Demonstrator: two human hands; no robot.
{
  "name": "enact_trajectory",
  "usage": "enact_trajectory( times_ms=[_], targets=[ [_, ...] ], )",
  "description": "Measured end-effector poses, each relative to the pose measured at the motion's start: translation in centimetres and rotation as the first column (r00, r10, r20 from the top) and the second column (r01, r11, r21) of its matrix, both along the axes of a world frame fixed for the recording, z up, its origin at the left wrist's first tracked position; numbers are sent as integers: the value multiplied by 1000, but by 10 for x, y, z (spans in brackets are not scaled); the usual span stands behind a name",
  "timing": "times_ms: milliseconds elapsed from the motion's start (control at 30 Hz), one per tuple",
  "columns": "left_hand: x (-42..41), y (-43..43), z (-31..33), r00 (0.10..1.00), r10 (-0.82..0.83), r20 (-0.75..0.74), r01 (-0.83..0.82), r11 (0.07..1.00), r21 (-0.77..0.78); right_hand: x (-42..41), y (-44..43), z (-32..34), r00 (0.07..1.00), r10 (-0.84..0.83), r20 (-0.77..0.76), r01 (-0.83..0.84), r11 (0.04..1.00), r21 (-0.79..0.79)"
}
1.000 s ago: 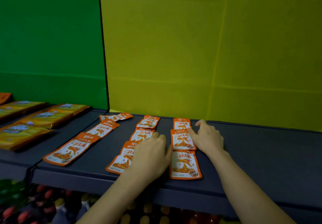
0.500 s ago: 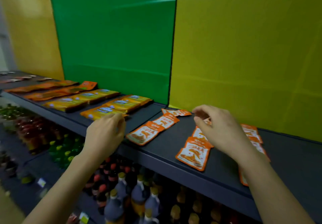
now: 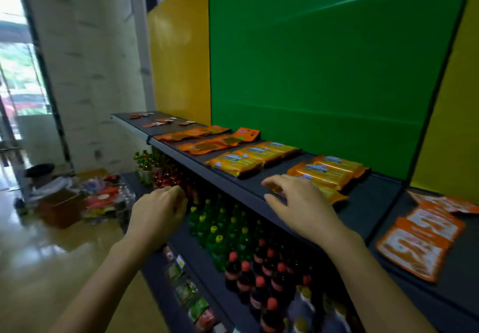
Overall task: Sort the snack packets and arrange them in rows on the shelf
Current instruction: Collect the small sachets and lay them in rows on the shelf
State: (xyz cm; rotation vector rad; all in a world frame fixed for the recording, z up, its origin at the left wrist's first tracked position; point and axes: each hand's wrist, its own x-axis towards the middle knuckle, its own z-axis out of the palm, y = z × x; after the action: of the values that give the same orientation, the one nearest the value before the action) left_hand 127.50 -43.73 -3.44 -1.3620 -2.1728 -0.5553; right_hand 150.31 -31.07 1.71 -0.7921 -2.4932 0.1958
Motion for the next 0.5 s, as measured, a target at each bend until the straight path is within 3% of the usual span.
enact_trajectory(
  times_ms=[500],
  targets=[
    [-216,-4,-18,973,222,61,-220,975,-43,-273,36,-26,980,197,-13,-198,978,-68]
  ],
)
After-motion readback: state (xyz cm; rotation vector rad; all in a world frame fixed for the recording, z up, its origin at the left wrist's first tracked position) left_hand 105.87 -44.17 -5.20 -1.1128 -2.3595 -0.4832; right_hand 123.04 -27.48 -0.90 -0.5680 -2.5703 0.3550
